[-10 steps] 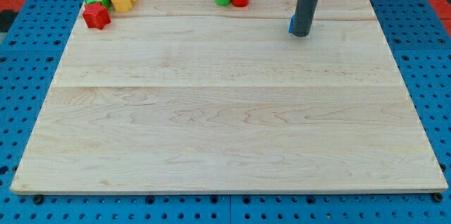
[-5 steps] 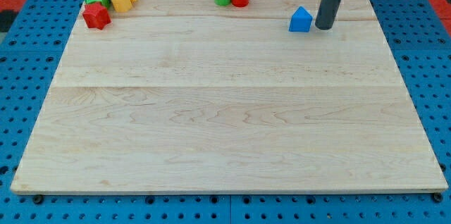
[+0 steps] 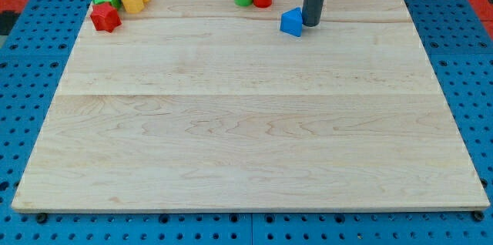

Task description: Place blue triangle to the bottom of the red circle

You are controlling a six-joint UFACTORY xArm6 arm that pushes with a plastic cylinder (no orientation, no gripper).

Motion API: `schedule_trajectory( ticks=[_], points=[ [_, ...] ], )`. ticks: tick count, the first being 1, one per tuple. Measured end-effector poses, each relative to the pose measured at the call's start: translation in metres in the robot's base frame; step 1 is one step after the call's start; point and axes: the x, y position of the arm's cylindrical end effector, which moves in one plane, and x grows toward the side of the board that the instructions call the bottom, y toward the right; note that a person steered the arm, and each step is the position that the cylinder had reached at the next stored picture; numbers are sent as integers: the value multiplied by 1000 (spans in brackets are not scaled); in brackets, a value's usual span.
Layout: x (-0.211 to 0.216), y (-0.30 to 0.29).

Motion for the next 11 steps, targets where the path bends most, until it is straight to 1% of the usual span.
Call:
schedule_trajectory(
  ticks=[1,4,5,7,9,11],
  points=[
    [2,-5],
    [31,-5],
    [32,-9],
    [23,-18],
    [5,-50],
    [3,-84]
  ],
)
